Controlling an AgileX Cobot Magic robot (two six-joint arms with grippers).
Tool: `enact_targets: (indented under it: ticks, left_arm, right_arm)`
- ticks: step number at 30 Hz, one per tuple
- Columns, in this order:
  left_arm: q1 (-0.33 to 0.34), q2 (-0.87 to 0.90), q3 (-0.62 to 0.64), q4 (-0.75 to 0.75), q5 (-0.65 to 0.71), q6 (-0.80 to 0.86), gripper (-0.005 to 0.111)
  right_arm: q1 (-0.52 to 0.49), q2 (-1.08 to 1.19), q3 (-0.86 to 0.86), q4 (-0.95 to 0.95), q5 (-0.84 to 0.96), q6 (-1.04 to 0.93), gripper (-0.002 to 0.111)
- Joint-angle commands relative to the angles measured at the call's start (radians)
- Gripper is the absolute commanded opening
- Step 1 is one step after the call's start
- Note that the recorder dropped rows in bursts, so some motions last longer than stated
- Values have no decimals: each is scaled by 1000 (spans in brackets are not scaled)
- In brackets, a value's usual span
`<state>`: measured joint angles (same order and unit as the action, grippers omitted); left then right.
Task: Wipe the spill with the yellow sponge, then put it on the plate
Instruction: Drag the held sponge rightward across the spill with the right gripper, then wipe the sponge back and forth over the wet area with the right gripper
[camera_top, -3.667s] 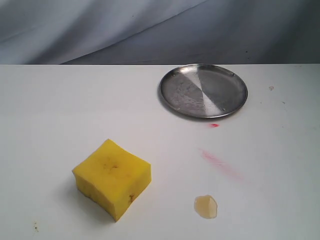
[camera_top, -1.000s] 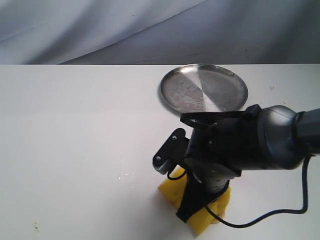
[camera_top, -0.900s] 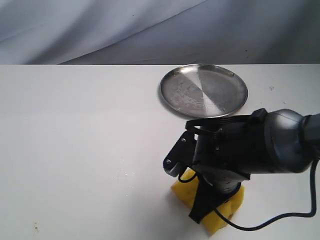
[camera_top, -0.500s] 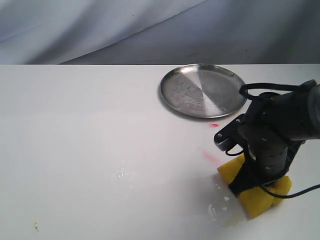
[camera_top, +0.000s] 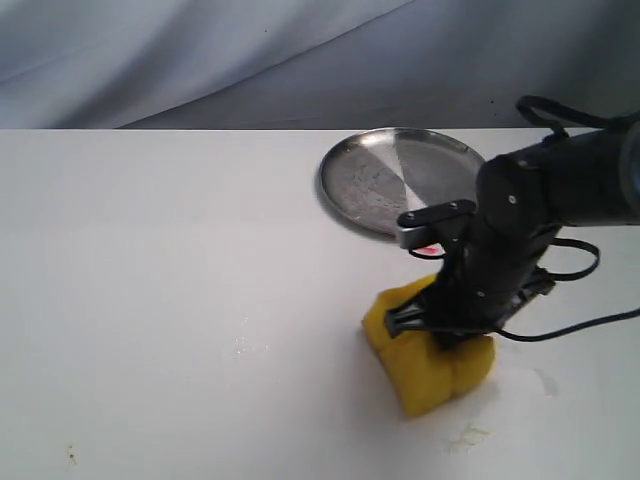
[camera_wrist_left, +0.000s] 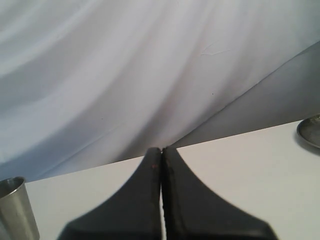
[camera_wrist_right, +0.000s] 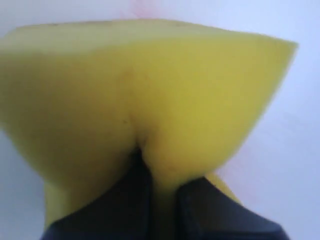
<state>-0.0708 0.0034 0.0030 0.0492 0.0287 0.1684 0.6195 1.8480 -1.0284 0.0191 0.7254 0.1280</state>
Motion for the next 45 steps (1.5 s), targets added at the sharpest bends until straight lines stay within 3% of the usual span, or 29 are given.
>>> enact_targets:
  ticks: [1, 11, 17, 27, 34, 40, 45]
  left_arm:
    - [2, -3, -3, -7, -7, -9, 0]
    - [2, -3, -3, -7, -7, -9, 0]
    - [2, -3, -3, -7, -7, -9, 0]
    - [2, -3, -3, -7, -7, -9, 0]
    - [2, -3, -3, -7, -7, -9, 0]
    - [2, -3, -3, -7, -7, -9, 0]
    - [2, -3, -3, -7, -7, -9, 0]
  right_arm:
    - [81, 36, -128, 72, 42, -23, 0]
    - [302, 79, -198, 50, 147, -69, 0]
    - [318, 74, -84, -85, 178, 6, 0]
    - [157, 38, 169, -459, 266, 297, 0]
    - [-14, 19, 204, -557, 301, 325, 0]
    - [-147, 19, 138, -504, 251, 315, 0]
    - [-189, 21, -2, -254, 188, 166, 0]
